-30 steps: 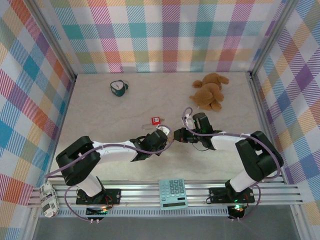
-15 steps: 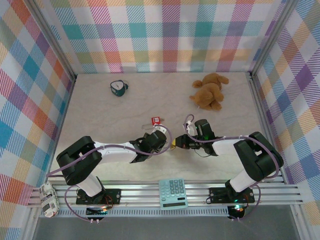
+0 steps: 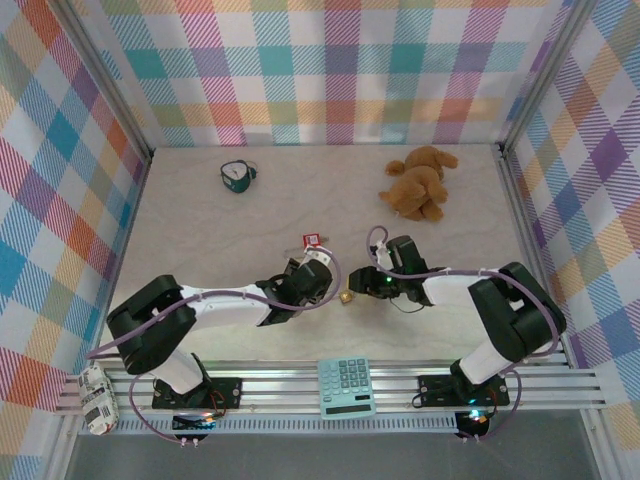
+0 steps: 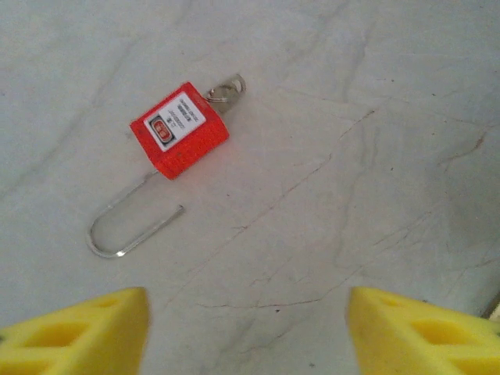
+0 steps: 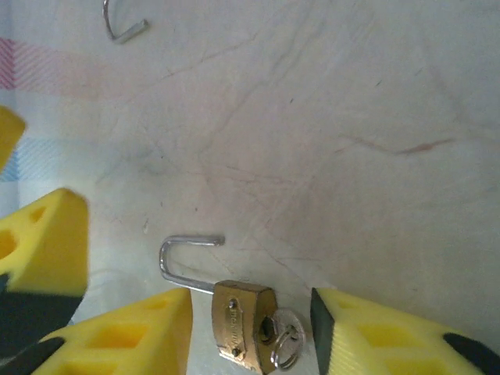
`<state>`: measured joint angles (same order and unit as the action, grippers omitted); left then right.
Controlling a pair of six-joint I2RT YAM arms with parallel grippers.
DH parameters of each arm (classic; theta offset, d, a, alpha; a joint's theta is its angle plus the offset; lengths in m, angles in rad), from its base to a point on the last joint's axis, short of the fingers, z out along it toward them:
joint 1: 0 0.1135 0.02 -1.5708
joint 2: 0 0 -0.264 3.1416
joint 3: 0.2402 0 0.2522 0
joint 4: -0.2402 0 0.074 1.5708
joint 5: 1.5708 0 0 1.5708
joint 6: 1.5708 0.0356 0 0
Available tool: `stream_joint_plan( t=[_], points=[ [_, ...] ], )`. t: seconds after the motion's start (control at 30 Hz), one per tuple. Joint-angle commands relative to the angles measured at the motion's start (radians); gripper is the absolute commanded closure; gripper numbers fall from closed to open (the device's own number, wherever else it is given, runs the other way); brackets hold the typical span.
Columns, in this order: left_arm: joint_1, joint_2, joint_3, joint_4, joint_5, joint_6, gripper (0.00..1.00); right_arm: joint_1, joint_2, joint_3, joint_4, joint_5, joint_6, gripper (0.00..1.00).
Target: Unlock with the key
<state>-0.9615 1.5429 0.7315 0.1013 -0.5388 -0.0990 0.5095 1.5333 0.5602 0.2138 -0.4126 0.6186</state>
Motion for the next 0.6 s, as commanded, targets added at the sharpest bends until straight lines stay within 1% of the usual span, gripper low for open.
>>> stream_joint_plan(
  t=[0.0, 0.03, 0.1, 0.13, 0.17, 0.2, 0.27, 0.3, 0.37, 0.4, 0.43, 0.47, 0.5, 0.53, 0.57],
  points=[
    [-0.003, -0.100, 0.037, -0.078, -0.038, -0.010, 0.14, -0.006, -0.121, 0.072, -0.243, 0.183, -0.063, 0.47],
    [-0.003, -0.129, 0.039, -0.095, -0.051, -0.012, 0.02, -0.007, -0.149, 0.082, -0.290, 0.221, -0.071, 0.44],
    [-0.003, -0.208, 0.037, -0.128, -0.111, -0.031, 0.00, -0.006, -0.235, 0.120, -0.414, 0.322, -0.106, 0.34],
    [-0.003, -0.246, 0.038, -0.144, -0.145, -0.039, 0.00, -0.006, -0.272, 0.134, -0.456, 0.363, -0.118, 0.21],
    [-0.002, -0.288, 0.038, -0.168, -0.188, -0.051, 0.00, -0.006, -0.323, 0.154, -0.507, 0.417, -0.128, 0.18],
    [-0.002, -0.331, 0.047, -0.202, -0.230, -0.065, 0.00, -0.006, -0.375, 0.172, -0.550, 0.469, -0.137, 0.01],
    [-0.002, -0.389, 0.081, -0.264, -0.243, -0.050, 0.00, -0.005, -0.479, 0.205, -0.614, 0.599, -0.150, 0.01],
    [-0.002, -0.404, 0.113, -0.312, -0.249, -0.046, 0.00, 0.004, -0.537, 0.217, -0.625, 0.649, -0.185, 0.01],
    [-0.001, -0.409, 0.159, -0.388, -0.271, -0.040, 0.00, 0.018, -0.618, 0.228, -0.609, 0.697, -0.284, 0.01],
    [-0.002, -0.407, 0.169, -0.422, -0.290, -0.033, 0.00, 0.024, -0.650, 0.221, -0.583, 0.726, -0.289, 0.01],
    [-0.001, -0.406, 0.162, -0.414, -0.331, -0.029, 0.00, 0.025, -0.670, 0.198, -0.534, 0.732, -0.332, 0.01],
    [0.000, -0.406, 0.133, -0.358, -0.390, -0.004, 0.00, 0.024, -0.684, 0.188, -0.508, 0.784, -0.344, 0.01],
    [0.003, -0.406, 0.090, -0.283, -0.429, 0.035, 0.00, 0.025, -0.684, 0.192, -0.497, 0.834, -0.311, 0.01],
    [0.020, -0.409, 0.037, -0.165, -0.426, 0.115, 0.00, 0.024, -0.675, 0.179, -0.439, 0.831, -0.343, 0.01],
    [0.050, -0.416, -0.051, -0.010, -0.338, 0.260, 0.00, 0.025, -0.652, 0.158, -0.347, 0.840, -0.417, 0.01]
  ],
)
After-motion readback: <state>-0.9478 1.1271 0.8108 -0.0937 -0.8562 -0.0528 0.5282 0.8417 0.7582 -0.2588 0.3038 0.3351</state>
